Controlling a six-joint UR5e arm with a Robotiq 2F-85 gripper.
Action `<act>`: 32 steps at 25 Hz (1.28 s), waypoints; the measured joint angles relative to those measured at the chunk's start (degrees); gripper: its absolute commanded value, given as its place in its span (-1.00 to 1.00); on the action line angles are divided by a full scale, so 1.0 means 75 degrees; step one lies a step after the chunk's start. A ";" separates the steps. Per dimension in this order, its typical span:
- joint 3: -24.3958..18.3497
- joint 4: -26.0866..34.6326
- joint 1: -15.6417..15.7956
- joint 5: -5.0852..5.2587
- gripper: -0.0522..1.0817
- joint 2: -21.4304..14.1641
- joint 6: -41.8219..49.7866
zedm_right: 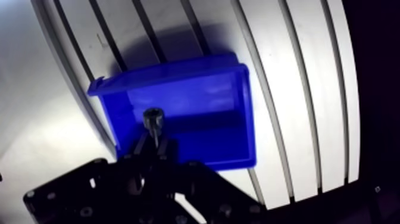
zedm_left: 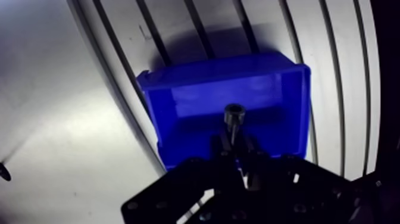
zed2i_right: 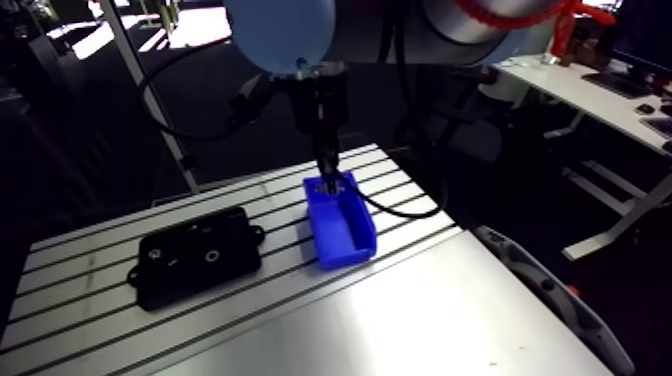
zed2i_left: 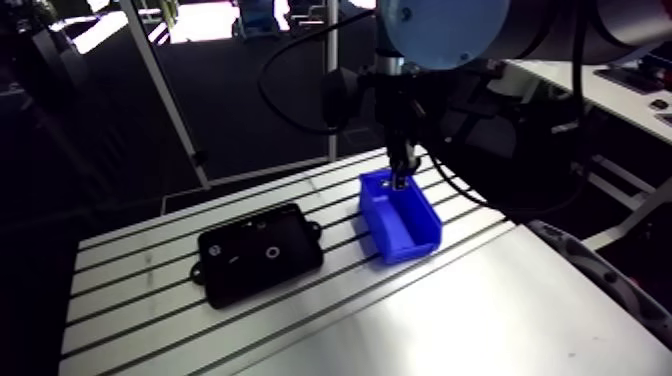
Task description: Pick up the M10 bolt from the tray and put it into the blue bin.
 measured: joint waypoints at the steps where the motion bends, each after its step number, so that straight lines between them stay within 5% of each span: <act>1: 0.0007 -0.0033 -0.0010 -0.0003 0.83 0.0059 -0.0020; 16: 0.0160 -0.0458 -0.0172 -0.0020 0.83 0.0561 -0.0122; 32: 0.0569 -0.1079 -0.0231 -0.0272 0.81 0.0808 -0.0141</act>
